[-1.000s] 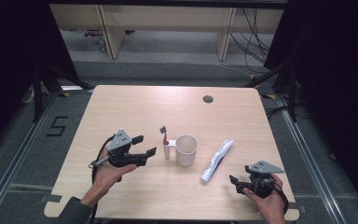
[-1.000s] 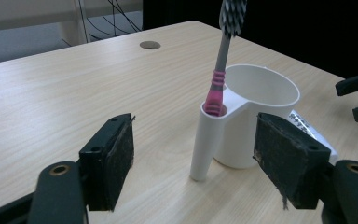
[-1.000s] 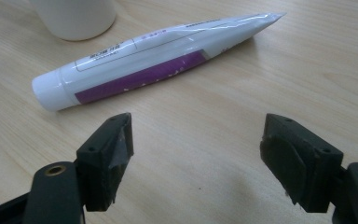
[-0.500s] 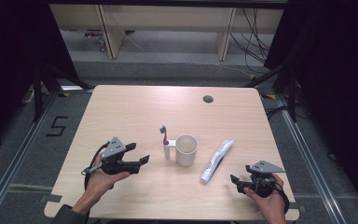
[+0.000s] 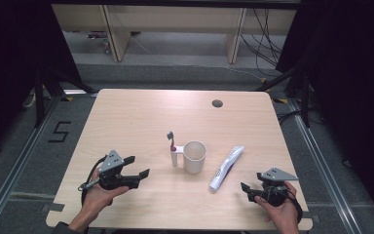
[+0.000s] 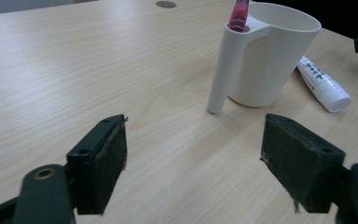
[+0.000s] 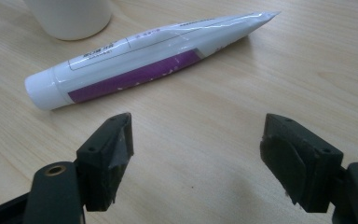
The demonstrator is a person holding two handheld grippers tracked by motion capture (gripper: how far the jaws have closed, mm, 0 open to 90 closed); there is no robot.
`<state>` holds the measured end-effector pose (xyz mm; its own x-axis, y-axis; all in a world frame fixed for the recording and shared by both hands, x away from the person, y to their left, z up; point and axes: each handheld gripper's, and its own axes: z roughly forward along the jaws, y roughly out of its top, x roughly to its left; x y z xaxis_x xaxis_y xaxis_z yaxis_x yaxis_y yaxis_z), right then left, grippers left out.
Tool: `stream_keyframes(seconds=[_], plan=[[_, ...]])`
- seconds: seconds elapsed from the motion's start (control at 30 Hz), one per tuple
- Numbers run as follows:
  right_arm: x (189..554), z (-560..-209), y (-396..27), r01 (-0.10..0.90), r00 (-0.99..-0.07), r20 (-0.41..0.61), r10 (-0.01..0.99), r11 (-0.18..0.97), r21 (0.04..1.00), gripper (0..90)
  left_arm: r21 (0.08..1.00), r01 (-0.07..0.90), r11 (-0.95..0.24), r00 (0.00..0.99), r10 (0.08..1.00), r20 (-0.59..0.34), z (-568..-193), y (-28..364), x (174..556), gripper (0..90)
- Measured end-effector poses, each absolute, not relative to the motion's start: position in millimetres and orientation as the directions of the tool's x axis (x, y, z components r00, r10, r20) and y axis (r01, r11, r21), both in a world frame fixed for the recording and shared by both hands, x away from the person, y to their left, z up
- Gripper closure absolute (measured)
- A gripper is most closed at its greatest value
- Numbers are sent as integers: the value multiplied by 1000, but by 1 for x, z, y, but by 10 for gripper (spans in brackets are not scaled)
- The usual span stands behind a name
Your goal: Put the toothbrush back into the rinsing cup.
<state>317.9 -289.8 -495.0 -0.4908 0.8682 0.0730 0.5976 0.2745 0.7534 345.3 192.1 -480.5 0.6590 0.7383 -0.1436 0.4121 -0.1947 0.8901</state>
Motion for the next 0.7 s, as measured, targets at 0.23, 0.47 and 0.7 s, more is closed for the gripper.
stream_keyframes(seconds=[0.23, 0.47, 0.7], plan=[[318, -495, -291, 586, -499, 59, 865, 286, 758, 263, 881, 435, -184, 647, 744, -164, -488, 197, 337, 150], [319, -495, -293, 571, -504, 36, 863, 301, 763, 263, 869, 449, -210, 660, 733, -165, -497, 198, 328, 150], [317, -494, -292, 587, -487, 48, 872, 286, 757, 263, 858, 451, -247, 666, 733, -139, -501, 200, 315, 151]])
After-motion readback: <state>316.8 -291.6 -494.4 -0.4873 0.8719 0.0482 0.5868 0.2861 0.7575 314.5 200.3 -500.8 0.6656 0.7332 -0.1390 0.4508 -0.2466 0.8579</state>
